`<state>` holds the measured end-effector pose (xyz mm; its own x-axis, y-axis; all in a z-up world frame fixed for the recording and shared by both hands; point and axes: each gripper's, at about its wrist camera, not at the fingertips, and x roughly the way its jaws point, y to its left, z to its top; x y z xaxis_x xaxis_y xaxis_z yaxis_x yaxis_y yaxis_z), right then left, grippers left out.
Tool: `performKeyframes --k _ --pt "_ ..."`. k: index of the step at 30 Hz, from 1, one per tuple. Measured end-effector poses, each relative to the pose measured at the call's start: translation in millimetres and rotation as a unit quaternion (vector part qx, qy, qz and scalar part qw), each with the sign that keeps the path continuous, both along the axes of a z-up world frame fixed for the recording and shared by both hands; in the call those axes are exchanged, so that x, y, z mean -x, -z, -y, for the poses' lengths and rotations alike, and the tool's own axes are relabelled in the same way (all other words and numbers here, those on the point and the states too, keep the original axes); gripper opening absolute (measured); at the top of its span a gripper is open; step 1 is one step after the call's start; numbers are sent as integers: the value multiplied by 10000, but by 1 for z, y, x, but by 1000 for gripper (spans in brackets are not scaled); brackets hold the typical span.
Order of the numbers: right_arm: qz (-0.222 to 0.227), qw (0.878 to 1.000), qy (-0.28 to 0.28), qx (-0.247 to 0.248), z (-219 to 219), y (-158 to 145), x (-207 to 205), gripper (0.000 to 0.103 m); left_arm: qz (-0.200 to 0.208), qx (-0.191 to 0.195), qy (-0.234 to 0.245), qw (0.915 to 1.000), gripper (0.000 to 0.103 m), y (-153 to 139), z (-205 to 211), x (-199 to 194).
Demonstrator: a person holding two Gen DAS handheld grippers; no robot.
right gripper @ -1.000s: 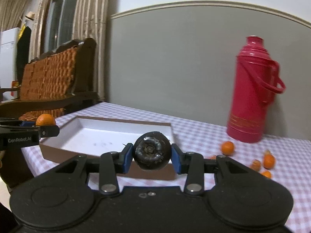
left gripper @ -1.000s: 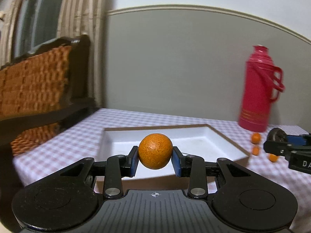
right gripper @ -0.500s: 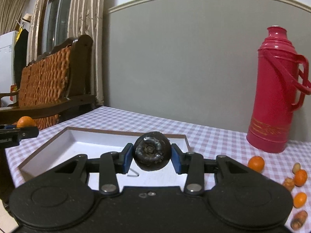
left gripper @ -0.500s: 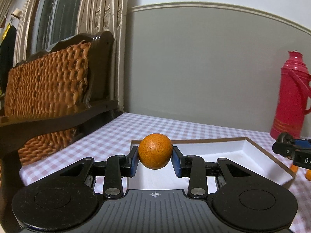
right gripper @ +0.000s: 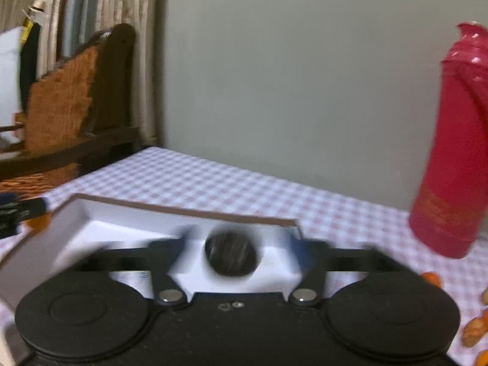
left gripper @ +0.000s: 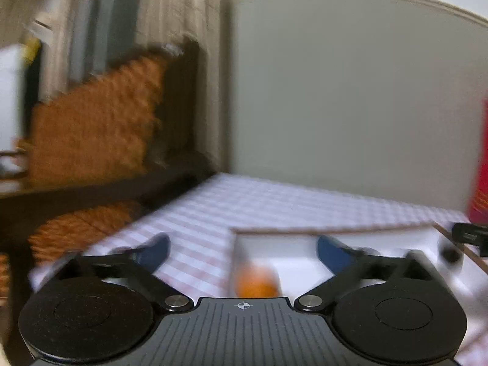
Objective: Organize fruits
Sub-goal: 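Carry both fruits over the box tray and open both tools to drop them, then grasp an orange with the left tool while the right tool grasps a brown nut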
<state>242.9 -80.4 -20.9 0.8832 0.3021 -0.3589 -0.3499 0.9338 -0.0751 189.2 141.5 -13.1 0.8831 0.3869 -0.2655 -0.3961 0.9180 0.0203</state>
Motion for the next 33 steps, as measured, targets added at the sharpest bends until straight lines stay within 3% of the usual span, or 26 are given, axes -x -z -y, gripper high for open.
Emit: performKeyframes --k 2,11,18,24,26,29,33 --pt "325 9993 142 -77 5 1 5 97 32 42 83 10000 103 -1 -2 2" --pt "320 9991 61 -276 10 3 9 97 -28 70 203 9998 103 2 3 0" --pt "339 9993 26 -156 6 1 14 97 -59 134 311 9994 103 -5 5 11" --pt "901 9951 409 15 7 -9 51 97 281 19 513 9983 103 -17 22 46" --pt "862 9947 547 83 11 -9 64 97 347 -1 532 9980 103 -18 27 56" --pt "617 9976 323 58 20 -4 83 97 407 -169 560 9975 103 -18 41 73" --pt "605 9971 432 163 31 1 109 97 146 -84 959 9953 103 -18 55 87"
